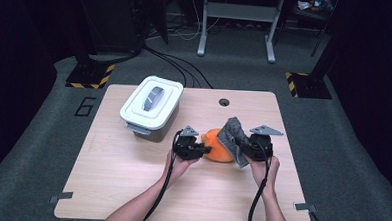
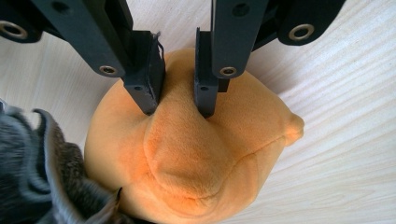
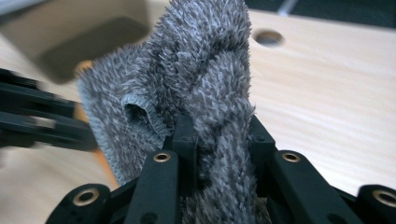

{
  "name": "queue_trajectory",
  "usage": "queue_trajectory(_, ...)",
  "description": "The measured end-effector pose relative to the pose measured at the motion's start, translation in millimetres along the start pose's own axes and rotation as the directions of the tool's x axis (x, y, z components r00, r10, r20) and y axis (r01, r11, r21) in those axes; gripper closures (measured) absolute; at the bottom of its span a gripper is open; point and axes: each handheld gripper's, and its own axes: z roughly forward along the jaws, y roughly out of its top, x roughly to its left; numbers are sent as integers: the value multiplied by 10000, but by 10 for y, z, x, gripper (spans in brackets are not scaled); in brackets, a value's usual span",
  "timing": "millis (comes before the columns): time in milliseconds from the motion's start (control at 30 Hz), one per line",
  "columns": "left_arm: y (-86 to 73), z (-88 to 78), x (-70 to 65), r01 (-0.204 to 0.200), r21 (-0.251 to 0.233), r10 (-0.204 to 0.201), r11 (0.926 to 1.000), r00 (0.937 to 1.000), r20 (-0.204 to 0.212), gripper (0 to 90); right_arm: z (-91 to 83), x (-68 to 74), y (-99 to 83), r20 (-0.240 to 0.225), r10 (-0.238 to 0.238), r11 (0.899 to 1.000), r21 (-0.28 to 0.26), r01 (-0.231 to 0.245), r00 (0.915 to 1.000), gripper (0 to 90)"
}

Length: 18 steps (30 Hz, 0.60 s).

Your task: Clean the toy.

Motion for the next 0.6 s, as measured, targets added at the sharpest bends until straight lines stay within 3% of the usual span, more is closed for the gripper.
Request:
queue_trajectory(33, 6, -3, 0, -55, 72, 56, 10000, 10000, -15, 746, -5, 49, 25, -90, -176, 9998, -18, 176, 9998, 713)
queue_trajectory(67, 11, -2, 4, -127, 91, 127, 9999, 9999, -6, 746, 9, 185, 82, -289, -514, 9987, -82, 512, 9983, 711)
queue_trajectory(167, 9, -1, 10, -4, 111, 5, 9999, 10000, -47, 746, 53, 296, 116, -399, -786, 9969, 35, 788, 9961, 711)
queue_trajectory(267, 2, -5, 42, 24, 150, -24, 9999, 10000, -6, 746, 160, 363, 117, -200, -1234, 9917, 333, 1241, 9921, 711)
queue_trajectory(467, -8, 2, 31, 16, 90, -16, 10000, 10000, 32, 746, 148, 239, 70, -26, -992, 9944, 375, 992, 9951, 712)
queue_trajectory(533, -6, -2, 45, -115, 125, 115, 9999, 9999, 13, 747, 128, 155, 27, 288, -1008, 9939, 482, 994, 9945, 712)
queue_trajectory(600, -9, 2, 39, 15, 103, -15, 9999, 10000, 36, 746, 126, 62, -15, 413, -774, 9954, 602, 749, 9961, 711)
